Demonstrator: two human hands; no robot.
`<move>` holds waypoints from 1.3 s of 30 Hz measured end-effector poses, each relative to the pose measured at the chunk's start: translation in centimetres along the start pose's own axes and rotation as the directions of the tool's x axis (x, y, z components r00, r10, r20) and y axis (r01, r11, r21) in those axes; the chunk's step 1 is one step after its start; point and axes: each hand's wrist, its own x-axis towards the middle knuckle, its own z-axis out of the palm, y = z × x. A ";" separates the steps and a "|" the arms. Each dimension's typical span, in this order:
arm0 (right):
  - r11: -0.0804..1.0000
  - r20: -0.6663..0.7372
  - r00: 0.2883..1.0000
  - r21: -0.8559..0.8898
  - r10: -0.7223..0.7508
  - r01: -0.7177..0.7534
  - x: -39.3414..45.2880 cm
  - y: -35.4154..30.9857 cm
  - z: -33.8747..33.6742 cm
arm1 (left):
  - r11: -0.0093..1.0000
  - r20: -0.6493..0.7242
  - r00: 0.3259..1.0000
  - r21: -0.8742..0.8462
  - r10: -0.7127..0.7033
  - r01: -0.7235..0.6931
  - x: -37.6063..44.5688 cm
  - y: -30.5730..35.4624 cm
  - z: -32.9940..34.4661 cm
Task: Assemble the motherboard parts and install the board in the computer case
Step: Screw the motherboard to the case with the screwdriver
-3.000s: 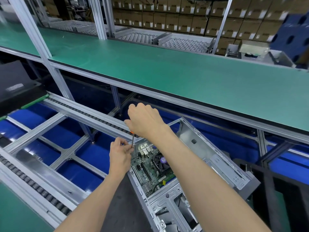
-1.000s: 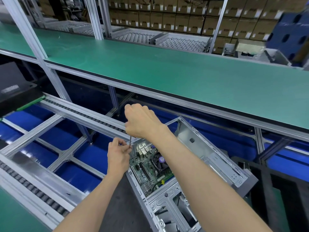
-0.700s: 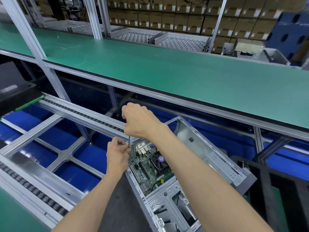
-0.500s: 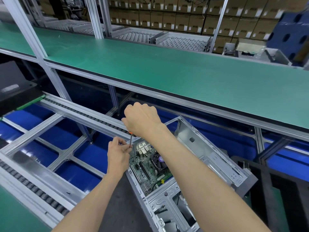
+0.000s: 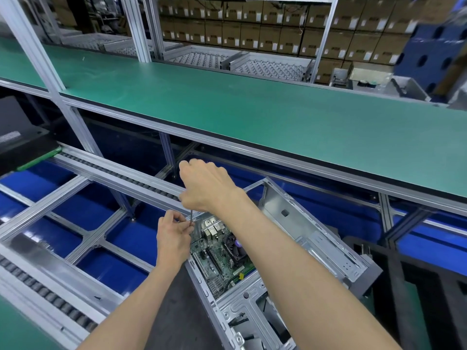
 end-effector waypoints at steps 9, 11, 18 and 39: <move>0.994 -0.073 0.996 -0.092 0.047 -0.054 0.0 0.5 0.0 | 0.999 0.007 0.999 0.014 0.032 -0.032 -0.1 0.2 0.0; 1.000 -0.015 1.000 -0.023 0.021 -0.021 0.0 0.5 -0.3 | 1.000 0.009 1.000 0.004 0.023 -0.023 -0.1 0.1 0.0; 0.999 -0.069 0.997 -0.031 0.042 -0.044 0.0 0.2 -0.1 | 1.000 0.004 1.000 -0.022 -0.010 0.010 0.0 0.1 -0.1; 0.989 -0.089 0.986 0.057 0.138 -0.134 -0.8 0.7 0.4 | 0.998 0.016 0.999 0.046 0.049 -0.050 0.2 -0.5 0.1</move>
